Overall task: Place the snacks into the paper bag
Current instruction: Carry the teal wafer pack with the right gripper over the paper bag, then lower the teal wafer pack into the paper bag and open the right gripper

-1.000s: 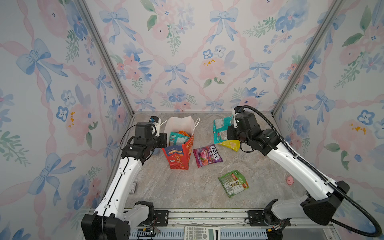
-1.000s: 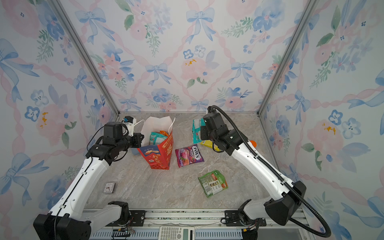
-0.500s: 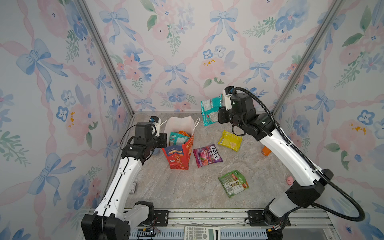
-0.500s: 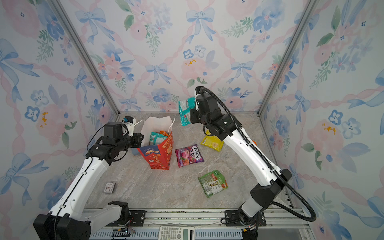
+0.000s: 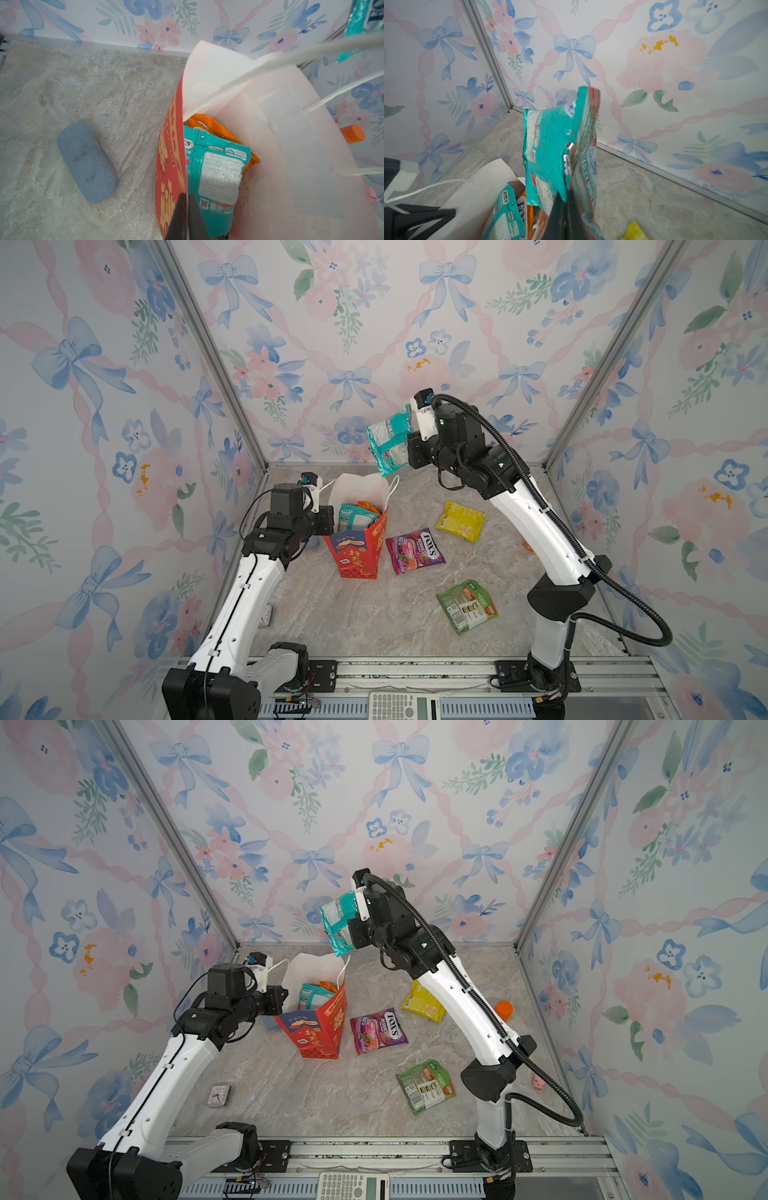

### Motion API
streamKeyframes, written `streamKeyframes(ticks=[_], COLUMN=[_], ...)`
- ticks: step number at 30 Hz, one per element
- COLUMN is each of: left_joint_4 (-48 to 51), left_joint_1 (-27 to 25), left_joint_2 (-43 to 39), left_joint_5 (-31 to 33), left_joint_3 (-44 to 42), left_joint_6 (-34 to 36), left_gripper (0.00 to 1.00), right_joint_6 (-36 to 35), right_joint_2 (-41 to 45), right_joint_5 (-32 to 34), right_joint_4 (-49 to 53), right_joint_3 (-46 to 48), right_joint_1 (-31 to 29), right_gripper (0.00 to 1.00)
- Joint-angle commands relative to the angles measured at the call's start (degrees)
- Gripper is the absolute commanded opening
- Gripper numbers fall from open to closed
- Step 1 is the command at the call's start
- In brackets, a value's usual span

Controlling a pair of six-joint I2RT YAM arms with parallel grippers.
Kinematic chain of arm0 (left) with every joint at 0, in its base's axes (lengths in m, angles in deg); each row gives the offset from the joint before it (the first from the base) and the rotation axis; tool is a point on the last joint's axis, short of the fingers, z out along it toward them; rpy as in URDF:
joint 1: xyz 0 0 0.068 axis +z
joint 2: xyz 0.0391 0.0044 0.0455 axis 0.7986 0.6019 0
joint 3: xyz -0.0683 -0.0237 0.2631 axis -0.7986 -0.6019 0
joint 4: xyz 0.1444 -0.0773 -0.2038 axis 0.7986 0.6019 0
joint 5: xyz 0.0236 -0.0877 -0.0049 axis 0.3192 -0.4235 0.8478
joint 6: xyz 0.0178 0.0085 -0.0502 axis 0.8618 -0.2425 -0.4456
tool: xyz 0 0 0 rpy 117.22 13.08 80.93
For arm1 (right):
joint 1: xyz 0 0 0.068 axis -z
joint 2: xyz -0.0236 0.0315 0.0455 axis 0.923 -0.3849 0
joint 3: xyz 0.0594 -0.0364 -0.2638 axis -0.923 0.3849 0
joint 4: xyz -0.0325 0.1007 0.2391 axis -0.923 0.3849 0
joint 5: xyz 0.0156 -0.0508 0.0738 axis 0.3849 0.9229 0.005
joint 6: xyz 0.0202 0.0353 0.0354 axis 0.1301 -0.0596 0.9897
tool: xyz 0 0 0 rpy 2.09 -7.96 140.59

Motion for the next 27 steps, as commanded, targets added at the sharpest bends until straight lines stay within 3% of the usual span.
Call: streamKeyframes(ticks=[1,13,27], left_joint_4=[-1.0,-1.0,-1.0], left_joint_1=[0.2,0.3,0.3], left_joint_2=[-0.6,-0.5,-0.2], left_joint_5=[-0.6,-0.2,-0.2], left_joint_3=[1.5,1.5,1.7], left_joint_6=[1.0,1.3,1.4], left_gripper=[0.00,0.00,0.00], right_joint_6=[-3.3,-6.7,-12.3], right_joint_2=[-1.9,-2.9,-4.8], right_joint_5=[-1.3,-6.5,-7.6], right_joint_4=[1.9,5.4,10.8], right_joint_3=[-5.6,-4.4,-3.6], right_joint_1=[-1.9,-5.1,-7.3], right_gripper=[0.00,0.00,0.00])
